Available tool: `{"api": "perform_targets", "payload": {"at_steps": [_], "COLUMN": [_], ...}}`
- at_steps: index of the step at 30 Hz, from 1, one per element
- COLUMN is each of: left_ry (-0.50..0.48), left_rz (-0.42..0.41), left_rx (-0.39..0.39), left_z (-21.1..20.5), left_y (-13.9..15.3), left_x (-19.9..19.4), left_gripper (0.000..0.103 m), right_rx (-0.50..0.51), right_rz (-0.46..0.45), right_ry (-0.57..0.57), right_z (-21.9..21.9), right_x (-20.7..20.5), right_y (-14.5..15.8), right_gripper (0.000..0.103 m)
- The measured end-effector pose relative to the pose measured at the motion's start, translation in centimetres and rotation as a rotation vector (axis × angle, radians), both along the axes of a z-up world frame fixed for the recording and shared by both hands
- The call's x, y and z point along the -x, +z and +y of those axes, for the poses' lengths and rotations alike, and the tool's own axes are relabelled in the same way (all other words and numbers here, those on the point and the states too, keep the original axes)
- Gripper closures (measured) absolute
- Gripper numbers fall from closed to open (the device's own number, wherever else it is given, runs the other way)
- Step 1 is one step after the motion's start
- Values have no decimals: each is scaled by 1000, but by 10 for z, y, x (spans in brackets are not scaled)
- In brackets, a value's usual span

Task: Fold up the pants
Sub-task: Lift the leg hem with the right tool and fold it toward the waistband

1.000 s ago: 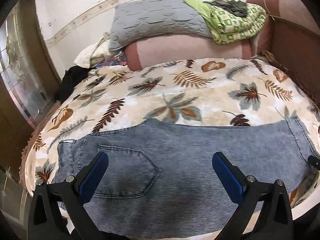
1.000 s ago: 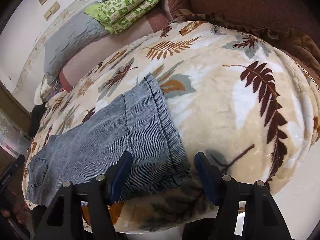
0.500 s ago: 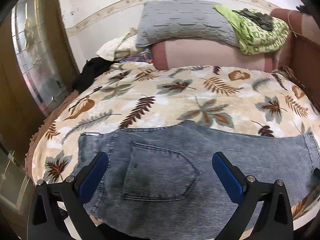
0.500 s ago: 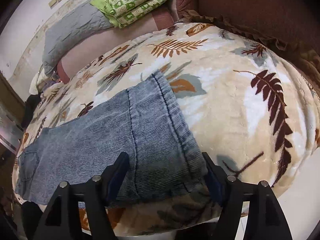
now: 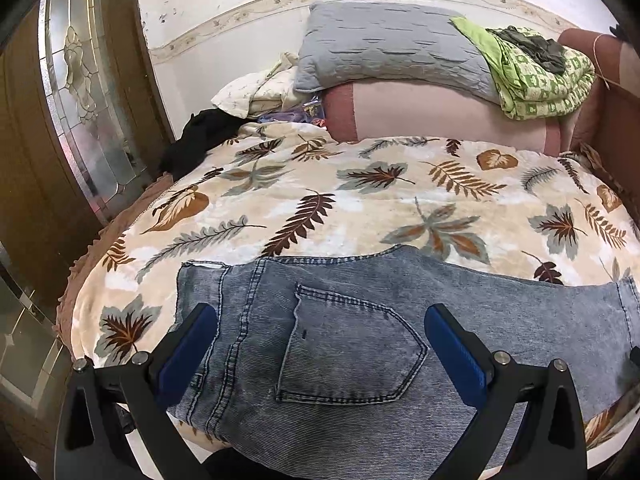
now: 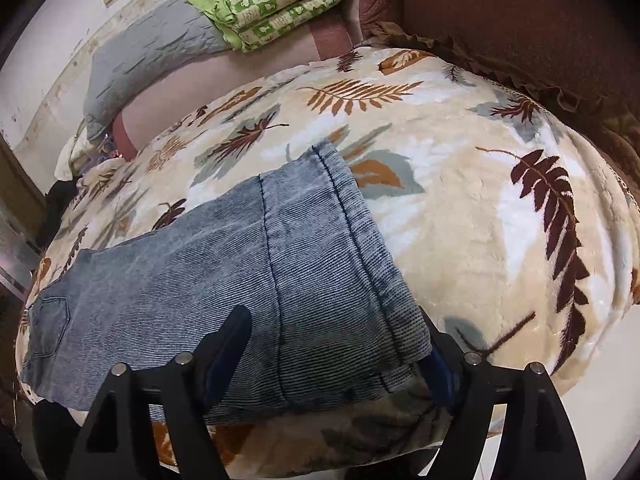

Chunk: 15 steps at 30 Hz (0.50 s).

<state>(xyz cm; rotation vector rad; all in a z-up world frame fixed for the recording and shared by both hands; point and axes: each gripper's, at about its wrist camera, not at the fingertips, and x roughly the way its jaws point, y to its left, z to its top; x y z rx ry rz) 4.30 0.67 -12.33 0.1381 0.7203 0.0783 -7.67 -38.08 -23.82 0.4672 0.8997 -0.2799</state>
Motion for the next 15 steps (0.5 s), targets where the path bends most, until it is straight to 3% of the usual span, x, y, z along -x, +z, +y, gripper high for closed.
{"api": "perform_targets", "payload": {"at_steps": [6,10,15], "left_ry": [-110,-240,-329], "left_rz": [116,254,315], "left_rx": [-2,-17,-80], "left_z": [-36,-81,-124], "left_y": [-25,-56,-80], "left_x": [3,8,13], "left_gripper": [0,0,0], "right_rx": [-90,-291,-524], "right_rz": [-38,-123,-195], "right_ry": [37,31,-68], "right_z": [-1,-17,-50], "right_x": [11,24,38], "right_y": [3,2,-15], "right_gripper": [22,25,25]}}
